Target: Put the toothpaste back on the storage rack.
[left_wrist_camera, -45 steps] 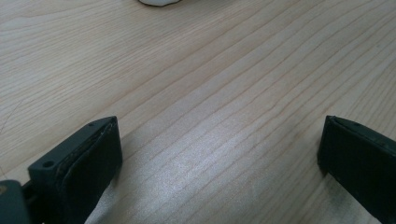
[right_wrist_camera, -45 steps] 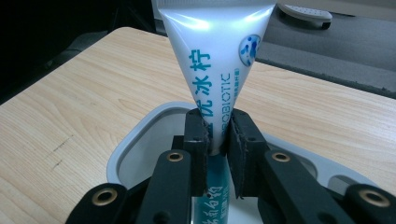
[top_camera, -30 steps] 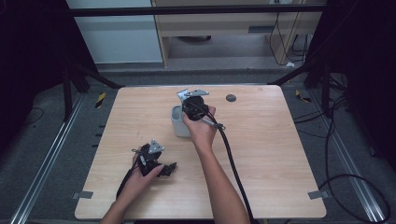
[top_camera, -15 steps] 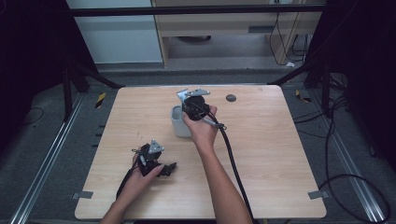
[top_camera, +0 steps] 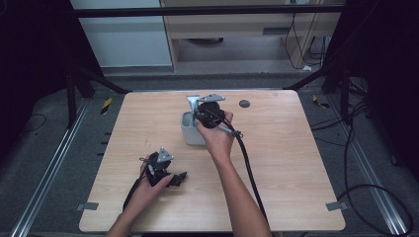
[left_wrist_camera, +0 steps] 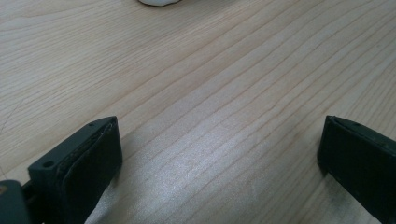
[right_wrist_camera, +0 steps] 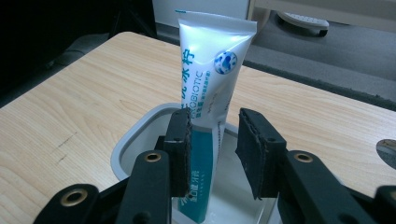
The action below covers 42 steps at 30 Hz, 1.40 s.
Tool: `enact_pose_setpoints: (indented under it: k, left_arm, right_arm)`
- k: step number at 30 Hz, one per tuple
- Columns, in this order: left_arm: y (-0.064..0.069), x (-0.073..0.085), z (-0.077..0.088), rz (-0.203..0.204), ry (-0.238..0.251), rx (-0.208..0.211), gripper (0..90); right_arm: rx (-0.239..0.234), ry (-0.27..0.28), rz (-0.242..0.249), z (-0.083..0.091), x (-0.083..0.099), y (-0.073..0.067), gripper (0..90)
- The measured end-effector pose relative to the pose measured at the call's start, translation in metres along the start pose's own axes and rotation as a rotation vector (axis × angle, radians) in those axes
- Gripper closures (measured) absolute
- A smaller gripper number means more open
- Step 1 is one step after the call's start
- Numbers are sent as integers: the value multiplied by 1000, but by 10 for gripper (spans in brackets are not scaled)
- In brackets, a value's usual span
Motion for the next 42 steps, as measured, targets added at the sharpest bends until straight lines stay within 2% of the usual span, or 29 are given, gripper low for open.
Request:
enact_pose_setpoints:
  k: [13,17,22,27,34,37,38,42]
  left_arm:
    - [0,0,0,0,0,0,0]
    - [0,0,0,0,0,0,0]
    - [0,0,0,1,0,0,0]
    - [0,0,0,1,0,1,0]
    - [0,0,0,1,2,0,0]
    - [0,0,0,1,1,-1,0]
    - [0,0,0,1,1,0,0]
    - [0,0,0,1,1,-1,0]
  right_arm:
    - [-3,-15,7,7,-2,-1,574]
    - [-7,-30,9,9,-1,-1,492]
    - [4,-60,41,12,1,0,374]
    - [-10,-58,62,18,1,4,278]
    - [-9,-104,77,28,6,14,157]
    - [12,-126,80,35,9,22,119]
    - [29,-129,76,37,10,25,111]
    - [46,-112,65,49,13,37,89]
Point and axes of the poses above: each handheld gripper's, and its own axes: z roughly backward along the jaws, x roughly out of its underside, y roughly to its right, the point moved 5 cm from there along -z, roughly forward along the jaws, and after that the axes turned 6 degrees about -x, right-handed, at the moved point
